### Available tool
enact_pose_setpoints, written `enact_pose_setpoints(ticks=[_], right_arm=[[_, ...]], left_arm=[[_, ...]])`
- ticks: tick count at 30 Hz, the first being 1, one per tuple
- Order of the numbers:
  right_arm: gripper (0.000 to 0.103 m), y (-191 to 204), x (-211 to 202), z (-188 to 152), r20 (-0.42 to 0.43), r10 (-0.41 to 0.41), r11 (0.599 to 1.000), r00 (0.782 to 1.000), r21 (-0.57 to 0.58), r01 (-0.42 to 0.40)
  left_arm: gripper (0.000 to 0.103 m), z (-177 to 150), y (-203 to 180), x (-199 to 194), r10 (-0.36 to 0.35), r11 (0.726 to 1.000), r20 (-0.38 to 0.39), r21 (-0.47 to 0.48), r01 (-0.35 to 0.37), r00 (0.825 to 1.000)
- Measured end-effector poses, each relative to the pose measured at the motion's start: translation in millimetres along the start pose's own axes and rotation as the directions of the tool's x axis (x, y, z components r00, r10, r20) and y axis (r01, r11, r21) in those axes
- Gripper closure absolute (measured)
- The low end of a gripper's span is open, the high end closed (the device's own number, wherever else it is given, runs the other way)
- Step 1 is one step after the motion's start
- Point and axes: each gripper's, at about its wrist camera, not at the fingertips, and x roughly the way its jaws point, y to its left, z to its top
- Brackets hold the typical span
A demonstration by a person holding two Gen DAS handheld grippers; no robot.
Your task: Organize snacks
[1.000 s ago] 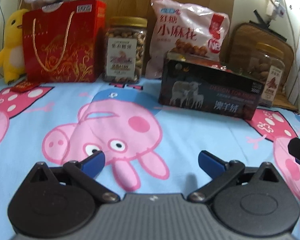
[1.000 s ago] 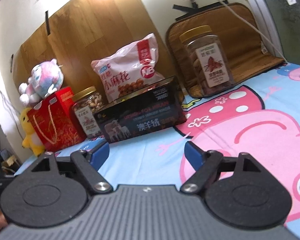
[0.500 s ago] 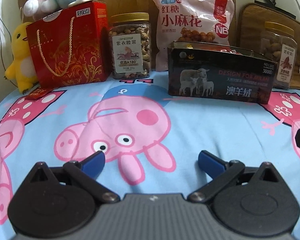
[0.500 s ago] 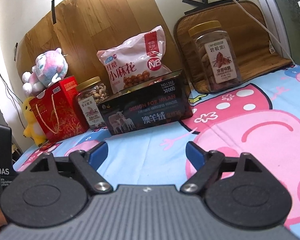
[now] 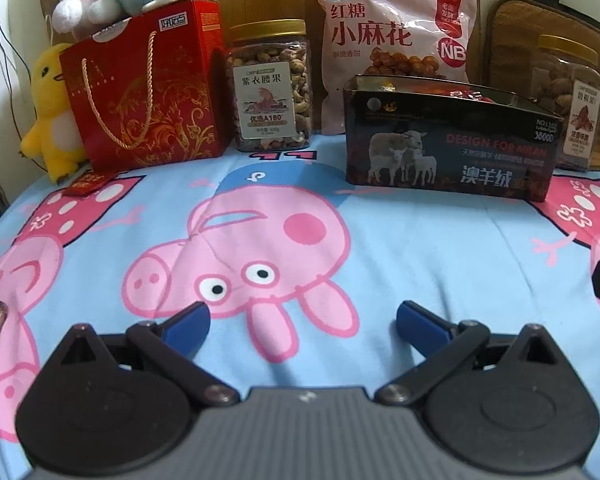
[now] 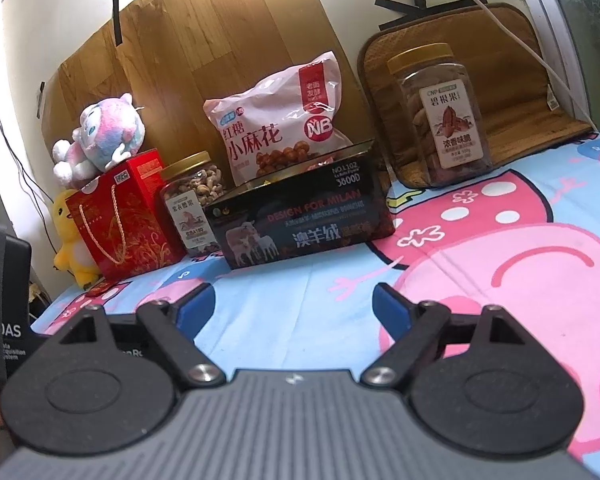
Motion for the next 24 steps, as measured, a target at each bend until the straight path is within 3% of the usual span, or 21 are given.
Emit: enact_pose_setpoints(ticks=[24], right_arm=[[0.015, -3, -4, 0, 0.015, 0.009, 1.0, 1.0, 0.03, -0.009]], left_arm=[[0.0, 0, -3, -10, 0.022, 0.999, -0.019, 0.033, -0.021, 1.0]])
